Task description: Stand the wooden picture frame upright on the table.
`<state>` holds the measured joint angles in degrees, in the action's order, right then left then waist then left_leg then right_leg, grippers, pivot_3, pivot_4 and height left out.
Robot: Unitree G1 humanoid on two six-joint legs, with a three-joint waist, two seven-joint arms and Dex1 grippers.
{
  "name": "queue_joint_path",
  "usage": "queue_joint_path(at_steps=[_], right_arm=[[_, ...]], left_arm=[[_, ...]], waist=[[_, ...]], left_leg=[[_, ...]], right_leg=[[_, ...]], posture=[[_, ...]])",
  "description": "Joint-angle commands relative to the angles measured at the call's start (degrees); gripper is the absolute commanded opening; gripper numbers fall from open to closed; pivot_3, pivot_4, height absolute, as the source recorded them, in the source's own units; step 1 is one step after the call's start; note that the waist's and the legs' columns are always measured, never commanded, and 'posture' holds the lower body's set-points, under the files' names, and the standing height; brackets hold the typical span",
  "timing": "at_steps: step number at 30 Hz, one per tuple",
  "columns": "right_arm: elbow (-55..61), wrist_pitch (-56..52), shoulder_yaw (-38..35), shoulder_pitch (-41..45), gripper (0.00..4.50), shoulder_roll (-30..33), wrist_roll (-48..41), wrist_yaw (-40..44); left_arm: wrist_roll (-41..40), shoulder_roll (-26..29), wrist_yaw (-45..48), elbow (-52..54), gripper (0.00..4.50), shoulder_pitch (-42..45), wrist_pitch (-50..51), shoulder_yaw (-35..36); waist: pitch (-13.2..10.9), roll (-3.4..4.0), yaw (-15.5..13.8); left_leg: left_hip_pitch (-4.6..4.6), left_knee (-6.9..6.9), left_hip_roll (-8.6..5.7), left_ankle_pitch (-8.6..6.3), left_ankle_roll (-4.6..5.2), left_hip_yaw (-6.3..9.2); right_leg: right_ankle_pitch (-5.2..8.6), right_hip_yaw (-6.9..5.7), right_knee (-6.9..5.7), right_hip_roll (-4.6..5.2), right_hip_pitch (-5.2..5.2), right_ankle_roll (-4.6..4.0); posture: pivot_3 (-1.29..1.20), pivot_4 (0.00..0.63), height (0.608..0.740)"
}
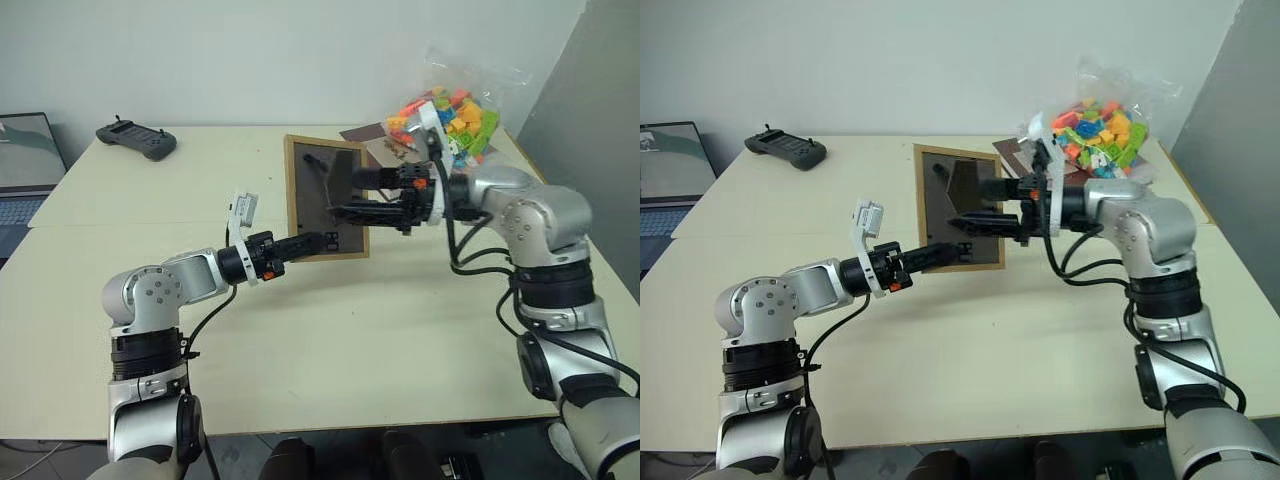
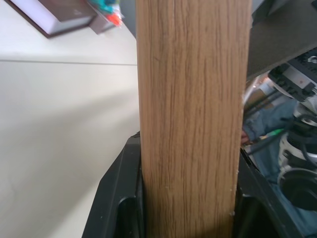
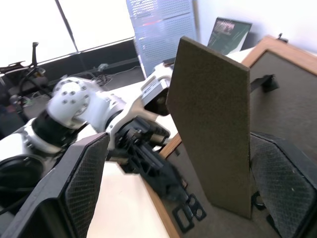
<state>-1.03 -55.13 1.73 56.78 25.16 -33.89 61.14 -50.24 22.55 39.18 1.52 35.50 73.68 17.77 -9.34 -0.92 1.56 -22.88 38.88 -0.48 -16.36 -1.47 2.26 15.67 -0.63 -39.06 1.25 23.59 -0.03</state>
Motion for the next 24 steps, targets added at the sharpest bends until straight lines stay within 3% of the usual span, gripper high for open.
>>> queue_joint_path(at_steps=[1, 7, 9, 12, 17, 21, 24], right_arm=[[2.6, -1.4, -2.0, -0.9, 4.46, 2.7, -2.4, 0.0], [0.8, 15.6, 0.4, -8.0, 4.46, 12.0, 9.8, -0.8], [-0.8, 27.5, 0.8, -11.3, 4.46, 14.4, 15.5, -1.3], [-7.2, 59.6, 3.3, -16.7, 4.46, 16.2, 29.3, -7.4], [-20.9, 100.4, 8.9, -16.6, 4.46, 15.7, 53.9, -31.0], [-27.7, 111.7, 12.5, -13.2, 4.46, 13.4, 69.8, -48.4], [-30.1, 113.3, 13.5, -10.5, 4.46, 11.4, 77.0, -58.8]], left_arm=[[-3.2, 0.7, -1.4, 2.1, 1.29, 0.6, 1.1, 1.9], [-10.0, 0.8, -6.0, -0.2, 1.29, 2.1, 12.2, 7.4], [-13.8, 2.4, -8.0, -2.8, 1.29, 2.3, 17.4, 8.0], [-25.9, 6.7, -12.5, -9.7, 1.29, 2.0, 18.8, 5.6], [-42.0, 10.1, -21.8, -14.4, 1.29, 0.9, 18.8, 1.7], [-60.1, 13.3, -31.9, -12.6, 1.29, -2.8, 11.5, -5.0], [-62.8, 13.4, -33.9, -9.9, 1.29, -4.6, 8.6, -7.1]], waist=[[0.0, 0.0, 0.0], [0.0, -0.03, -0.2], [0.0, -0.03, -0.1], [0.0, -0.04, 0.0], [0.0, -0.06, 0.2], [0.0, -0.06, 0.4], [0.0, -0.06, 0.2]], left_leg=[[0.0, 0.0, 0.0, 0.0, 0.0, 0.0], [-0.02, 0.02, -0.02, -0.12, 0.22, -0.02], [-0.02, 0.02, -0.01, -0.13, 0.22, -0.01], [0.02, 0.02, 0.0, -0.12, 0.22, -0.04], [0.07, 0.03, 0.03, 0.03, -0.05, -0.13], [0.12, 0.04, 0.06, 0.13, -0.22, -0.14], [0.13, 0.03, 0.06, 0.2, -0.35, -0.13]], right_leg=[[0.0, 0.0, 0.0, 0.0, 0.0, 0.0], [0.0, 0.0, 0.03, 0.01, -0.02, 0.01], [0.01, -0.01, 0.02, 0.01, -0.02, 0.01], [0.01, 0.0, 0.02, -0.01, -0.04, 0.03], [0.02, 0.08, -0.06, -0.01, 0.0, 0.03], [0.01, 0.18, -0.05, -0.04, 0.01, 0.03], [0.01, 0.19, -0.06, -0.05, 0.01, 0.02]], posture=[[0.0, 0.15, 0.74], [0.0, 0.15, 0.74], [0.0, 0.15, 0.74], [0.0, 0.15, 0.74], [0.0, 0.15, 0.74], [0.0, 0.15, 0.74], [0.0, 0.15, 0.74]])
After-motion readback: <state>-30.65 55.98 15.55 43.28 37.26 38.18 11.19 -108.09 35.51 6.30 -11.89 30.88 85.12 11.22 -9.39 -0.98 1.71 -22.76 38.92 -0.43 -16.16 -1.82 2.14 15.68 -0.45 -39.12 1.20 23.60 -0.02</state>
